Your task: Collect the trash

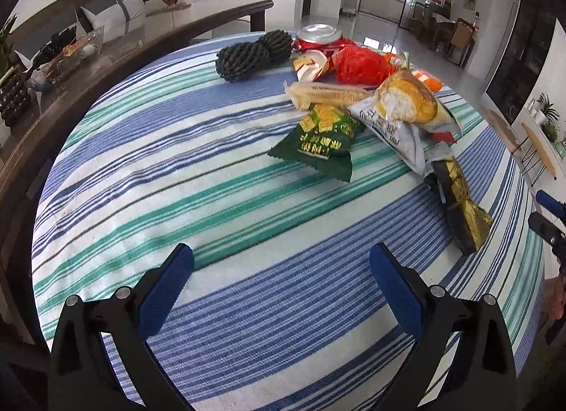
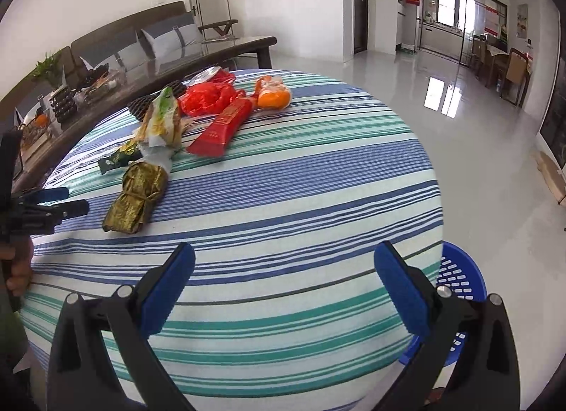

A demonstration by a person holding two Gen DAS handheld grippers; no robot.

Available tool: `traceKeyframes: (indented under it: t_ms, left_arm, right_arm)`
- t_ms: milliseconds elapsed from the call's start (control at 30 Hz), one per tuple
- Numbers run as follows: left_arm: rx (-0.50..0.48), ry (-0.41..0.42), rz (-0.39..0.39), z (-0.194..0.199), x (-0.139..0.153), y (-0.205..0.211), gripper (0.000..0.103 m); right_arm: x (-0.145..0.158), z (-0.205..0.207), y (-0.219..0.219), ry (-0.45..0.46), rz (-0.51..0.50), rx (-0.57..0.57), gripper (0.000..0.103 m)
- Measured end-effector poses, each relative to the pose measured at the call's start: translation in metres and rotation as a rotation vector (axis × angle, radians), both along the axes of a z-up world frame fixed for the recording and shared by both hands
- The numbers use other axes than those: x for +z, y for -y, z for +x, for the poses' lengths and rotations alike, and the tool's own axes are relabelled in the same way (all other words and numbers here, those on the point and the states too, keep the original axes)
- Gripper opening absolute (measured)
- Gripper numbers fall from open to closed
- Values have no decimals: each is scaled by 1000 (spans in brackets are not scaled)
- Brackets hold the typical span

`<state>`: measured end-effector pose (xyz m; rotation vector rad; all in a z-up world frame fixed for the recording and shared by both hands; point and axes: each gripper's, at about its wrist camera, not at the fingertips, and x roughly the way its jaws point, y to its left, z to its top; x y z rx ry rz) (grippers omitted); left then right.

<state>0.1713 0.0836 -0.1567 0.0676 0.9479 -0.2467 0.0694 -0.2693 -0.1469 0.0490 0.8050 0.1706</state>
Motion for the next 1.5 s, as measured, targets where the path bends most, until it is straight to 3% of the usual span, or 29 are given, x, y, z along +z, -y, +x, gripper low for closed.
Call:
traceKeyframes:
  t_ms: [100, 267, 567, 633, 700, 767, 1133, 1500]
  left_arm:
    - [-47, -15, 56, 5, -4, 7, 98]
    - [-39, -11, 56, 4, -6, 7, 98]
    - [-39, -11, 56, 4, -7, 8, 98]
    - [-39, -11, 56, 4, -7, 7, 98]
    - [-39, -11, 56, 4, -7, 8, 98]
    - [-39, -11, 56, 4, -7, 8, 98]
    - [-35, -11, 59, 1, -6, 7, 99]
    - [-33, -11, 59, 1, -6, 7, 99]
  right_arm:
    - [4, 6, -25, -34, 59, 79, 98]
    - [2, 34, -67, -104, 117, 143, 89]
    - [-11, 69, -115, -166, -4, 194, 71]
    - [-11, 68, -115, -157, -30, 196, 65]
    - [-12, 67, -111, -149, -62, 189, 48]
    - [-12, 65, -103, -148, -60, 182, 43]
    - [-13, 59, -27, -116, -125, -3, 43]
    - [-17, 61, -23, -94, -81, -36, 68]
